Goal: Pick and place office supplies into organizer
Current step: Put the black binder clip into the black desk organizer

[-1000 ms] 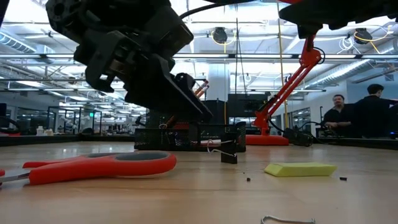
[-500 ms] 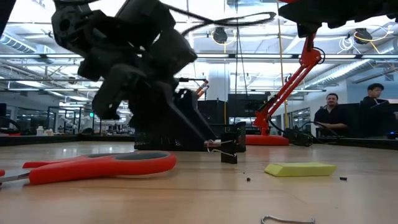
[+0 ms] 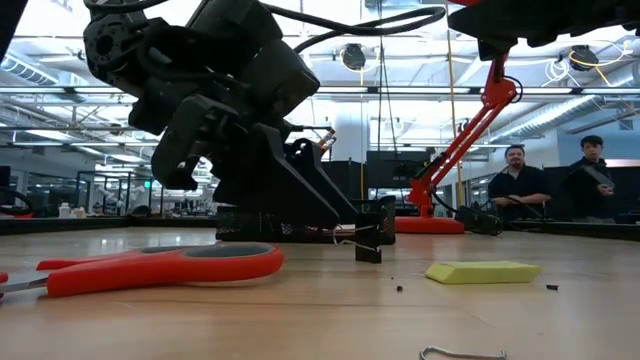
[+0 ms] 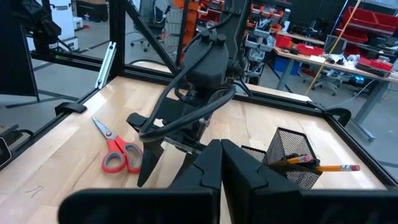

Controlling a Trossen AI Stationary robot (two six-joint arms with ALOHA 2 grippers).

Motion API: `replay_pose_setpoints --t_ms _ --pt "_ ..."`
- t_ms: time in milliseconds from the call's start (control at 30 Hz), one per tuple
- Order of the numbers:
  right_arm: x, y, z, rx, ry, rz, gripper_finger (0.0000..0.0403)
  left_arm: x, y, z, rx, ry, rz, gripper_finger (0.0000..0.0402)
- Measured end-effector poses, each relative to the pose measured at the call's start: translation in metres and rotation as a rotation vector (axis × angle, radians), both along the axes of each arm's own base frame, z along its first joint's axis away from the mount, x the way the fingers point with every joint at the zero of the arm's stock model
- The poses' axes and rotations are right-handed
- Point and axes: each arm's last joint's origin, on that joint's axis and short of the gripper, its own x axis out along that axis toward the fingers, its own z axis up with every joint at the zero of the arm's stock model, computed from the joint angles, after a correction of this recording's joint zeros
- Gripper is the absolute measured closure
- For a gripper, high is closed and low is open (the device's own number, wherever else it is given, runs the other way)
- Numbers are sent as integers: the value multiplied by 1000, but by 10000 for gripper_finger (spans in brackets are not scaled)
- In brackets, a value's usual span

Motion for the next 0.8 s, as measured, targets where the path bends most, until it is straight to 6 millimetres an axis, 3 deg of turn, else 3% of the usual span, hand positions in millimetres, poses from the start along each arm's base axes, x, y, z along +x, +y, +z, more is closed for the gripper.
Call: replay_pose_setpoints --t_ms 367,800 --pt "0 0 0 0 0 -1 403 0 0 1 -1 -7 0 223" --pt "0 0 0 3 0 -1 403 1 0 0 0 -20 9 226"
